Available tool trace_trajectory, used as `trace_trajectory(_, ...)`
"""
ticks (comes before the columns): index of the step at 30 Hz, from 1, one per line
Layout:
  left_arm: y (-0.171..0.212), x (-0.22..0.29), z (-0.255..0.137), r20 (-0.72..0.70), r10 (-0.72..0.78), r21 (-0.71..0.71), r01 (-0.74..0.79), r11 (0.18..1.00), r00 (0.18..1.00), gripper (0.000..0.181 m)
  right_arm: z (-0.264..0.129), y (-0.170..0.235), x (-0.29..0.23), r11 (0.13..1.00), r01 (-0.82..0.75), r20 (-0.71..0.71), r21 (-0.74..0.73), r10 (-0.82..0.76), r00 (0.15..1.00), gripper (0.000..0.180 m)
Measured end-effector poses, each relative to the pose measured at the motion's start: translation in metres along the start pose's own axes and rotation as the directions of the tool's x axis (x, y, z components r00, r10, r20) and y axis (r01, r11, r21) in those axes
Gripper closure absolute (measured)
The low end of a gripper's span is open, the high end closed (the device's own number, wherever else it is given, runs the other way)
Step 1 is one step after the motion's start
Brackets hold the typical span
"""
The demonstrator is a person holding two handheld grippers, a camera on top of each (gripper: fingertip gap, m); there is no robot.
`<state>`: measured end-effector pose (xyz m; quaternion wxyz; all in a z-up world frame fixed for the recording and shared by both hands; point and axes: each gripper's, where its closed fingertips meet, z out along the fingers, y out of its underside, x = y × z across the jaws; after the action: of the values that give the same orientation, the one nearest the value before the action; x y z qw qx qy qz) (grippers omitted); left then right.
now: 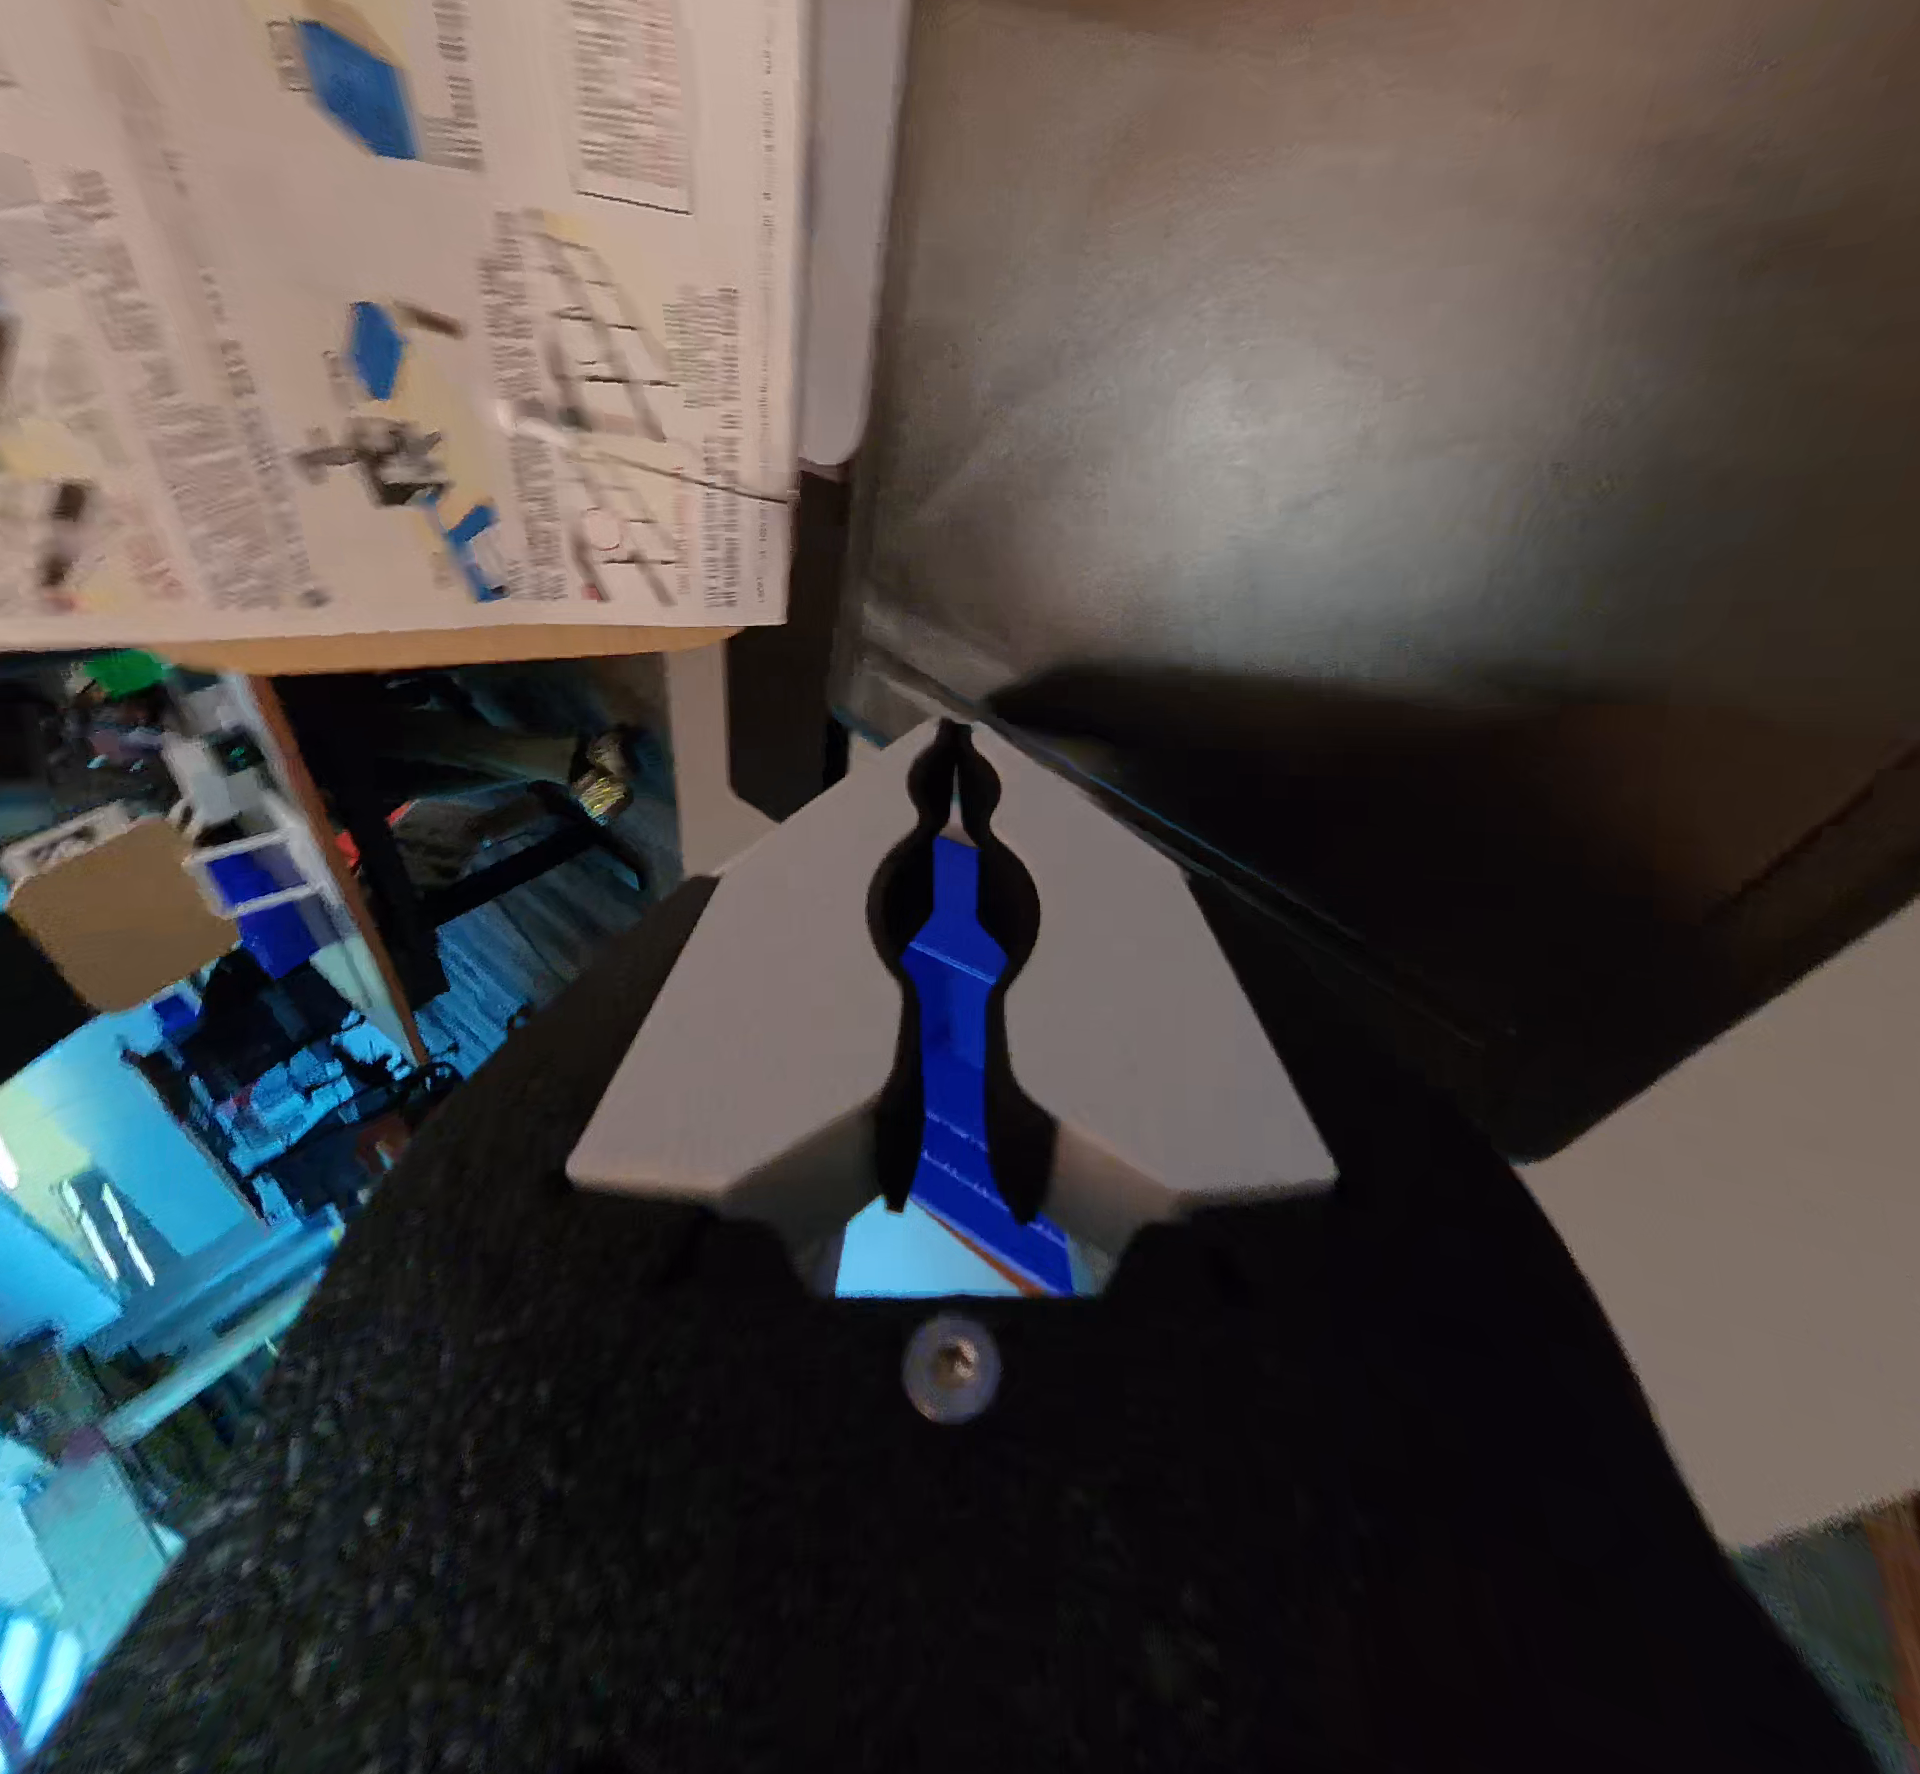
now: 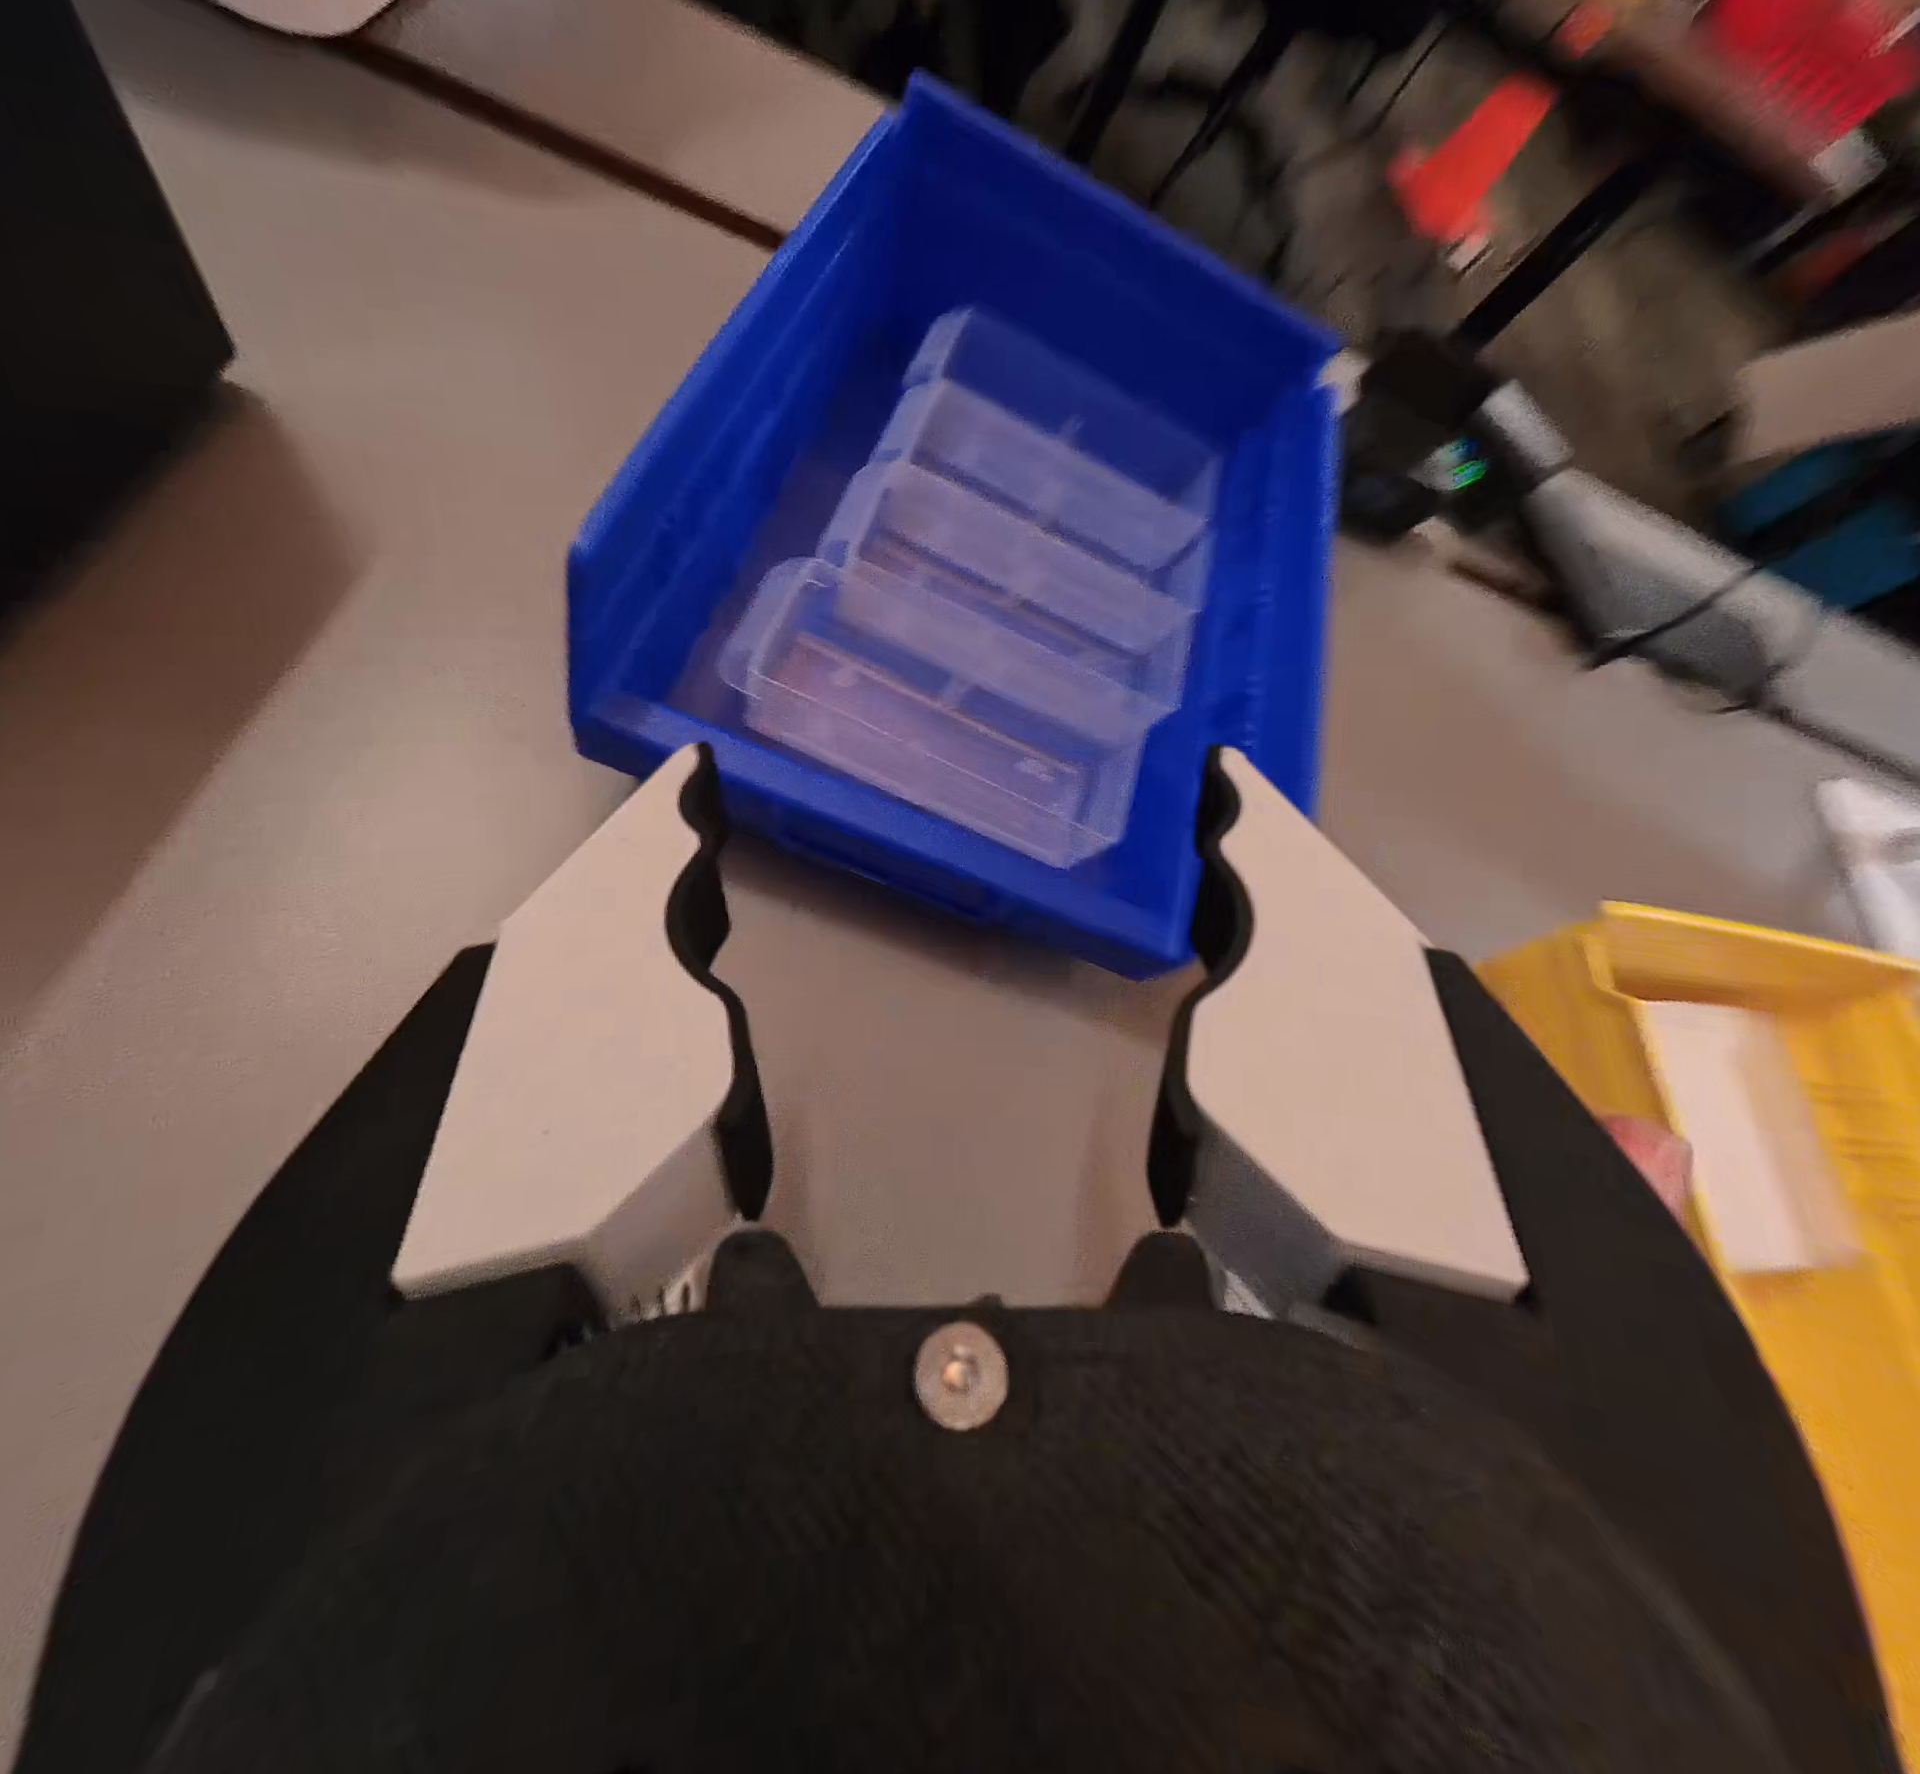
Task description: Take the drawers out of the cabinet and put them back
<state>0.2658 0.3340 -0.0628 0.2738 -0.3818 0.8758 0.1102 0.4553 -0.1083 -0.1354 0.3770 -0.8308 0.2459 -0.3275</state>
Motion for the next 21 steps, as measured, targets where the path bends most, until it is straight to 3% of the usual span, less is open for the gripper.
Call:
trace_trajectory(2,-0.008,-0.017,-0.018,0.132,-0.105,0.066,0.097,0.993,0.986,0.176,-0.021,0.020,0.011,0.996,0.050,-0.110,0.070,-0.042,0.993,0.085)
trace_trajectory(5,-0.046,-0.021,-0.069,0.255,-0.321,0.335,0.228,0.914,0.912,0.157,-0.043,0.060,0.015,0.994,0.046,-0.217,0.101,-0.023,0.976,0.071)
trace_trajectory(8,-0.125,0.046,-0.118,0.047,-0.434,0.656,0.300,0.692,0.900,0.151,-0.052,0.092,0.012,0.994,-0.029,-0.254,0.106,0.056,0.966,0.064)
trace_trajectory(11,-0.207,0.134,-0.142,-0.151,-0.410,0.826,0.343,0.448,0.900,0.157,-0.056,0.099,0.014,0.973,-0.118,-0.269,0.196,0.170,0.948,0.064)
trace_trajectory(14,-0.261,0.175,-0.113,-0.178,-0.529,0.855,0.396,0.335,0.830,0.156,-0.061,0.099,0.024,0.967,-0.147,-0.274,0.208,0.202,0.940,0.062)
trace_trajectory(17,-0.300,0.183,-0.061,-0.168,-0.654,0.833,0.461,0.306,0.738,0.119,-0.065,0.103,0.037,0.950,-0.200,-0.276,0.239,0.264,0.924,0.059)
trace_trajectory(21,-0.341,0.176,-0.010,-0.207,-0.741,0.793,0.553,0.256,0.639,0.100,-0.066,0.112,0.048,0.927,-0.276,-0.256,0.253,0.339,0.905,0.060)
